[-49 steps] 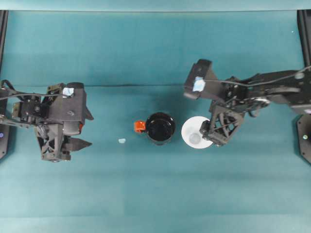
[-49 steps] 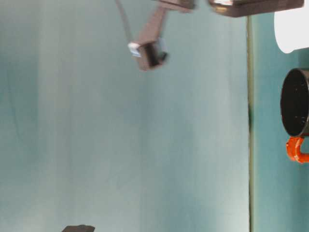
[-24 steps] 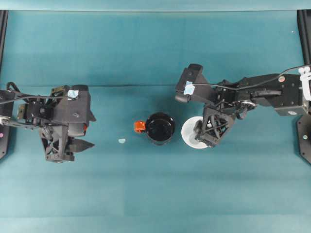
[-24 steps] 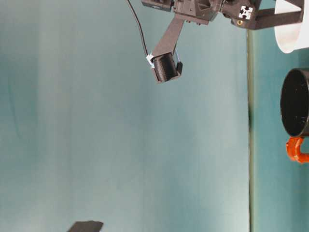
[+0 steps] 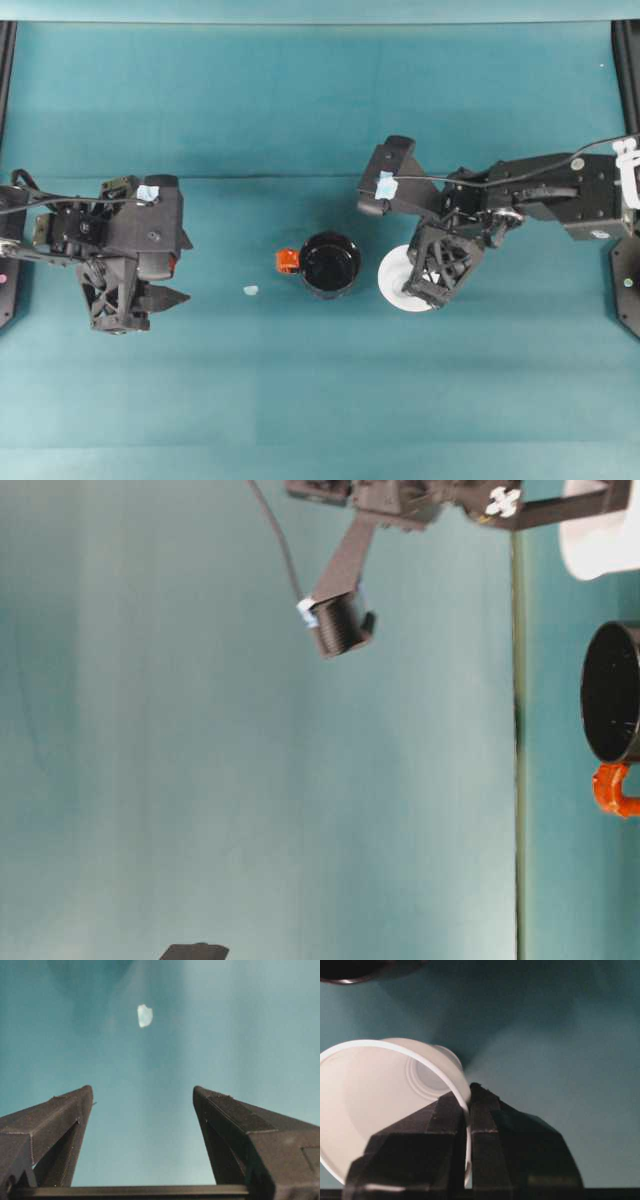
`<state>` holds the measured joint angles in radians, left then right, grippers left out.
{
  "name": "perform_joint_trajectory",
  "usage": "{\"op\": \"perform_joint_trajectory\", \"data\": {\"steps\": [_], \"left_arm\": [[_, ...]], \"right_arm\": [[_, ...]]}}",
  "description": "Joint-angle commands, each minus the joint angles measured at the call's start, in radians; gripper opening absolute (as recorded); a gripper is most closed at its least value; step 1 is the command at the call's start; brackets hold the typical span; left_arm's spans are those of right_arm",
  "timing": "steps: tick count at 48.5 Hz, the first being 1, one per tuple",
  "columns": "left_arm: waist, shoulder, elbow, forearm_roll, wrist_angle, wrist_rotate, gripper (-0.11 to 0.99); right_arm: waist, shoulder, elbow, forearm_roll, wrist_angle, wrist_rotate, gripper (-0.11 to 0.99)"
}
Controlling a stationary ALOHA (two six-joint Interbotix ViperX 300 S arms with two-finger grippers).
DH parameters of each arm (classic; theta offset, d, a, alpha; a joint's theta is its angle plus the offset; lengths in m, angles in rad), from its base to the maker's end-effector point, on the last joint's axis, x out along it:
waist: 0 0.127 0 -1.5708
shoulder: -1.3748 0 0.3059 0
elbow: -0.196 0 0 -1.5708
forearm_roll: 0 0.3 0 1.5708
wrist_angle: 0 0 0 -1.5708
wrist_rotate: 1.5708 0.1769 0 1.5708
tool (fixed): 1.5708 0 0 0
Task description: Put the paper cup into the moved red handle cup holder.
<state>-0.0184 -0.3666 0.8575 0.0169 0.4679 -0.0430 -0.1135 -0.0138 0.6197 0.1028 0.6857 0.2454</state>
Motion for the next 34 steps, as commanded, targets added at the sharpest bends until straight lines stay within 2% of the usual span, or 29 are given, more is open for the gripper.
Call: {"op": "perform_joint_trajectory", "data": {"steps": [1,5,11,18,22,34], "left_arm": [[0.002,-0.005,-0.014,0.002,-0.006,-0.002,0.85],[0.003,-0.005,-0.014,0.002,-0.006,-0.002,0.85],[0.003,-0.006,-0.011,0.002,-0.006,-0.002,0.85],[0.003,-0.011,-0.005,0.002,-0.006,-0.002,0.85],[0.002,-0.011,-0.005,0.002,-0.006,-0.003,0.85],[0.002,-0.011,-0.005,0.002,-0.006,-0.003,0.85]], "right_arm": [[-0.002,-0.040,-0.051,0.000,0.041,0.008,-0.11],[-0.006,-0.066,-0.094,0.000,0.117,0.006,-0.11],[-0.023,-0.109,-0.179,0.000,0.255,0.002,-0.11],[-0.040,-0.127,-0.291,0.000,0.374,-0.003,-0.11],[-0.048,-0.124,-0.359,0.000,0.413,-0.003,-0.11],[-0.040,-0.041,-0.518,-0.002,0.430,-0.005,-0.11]]}}
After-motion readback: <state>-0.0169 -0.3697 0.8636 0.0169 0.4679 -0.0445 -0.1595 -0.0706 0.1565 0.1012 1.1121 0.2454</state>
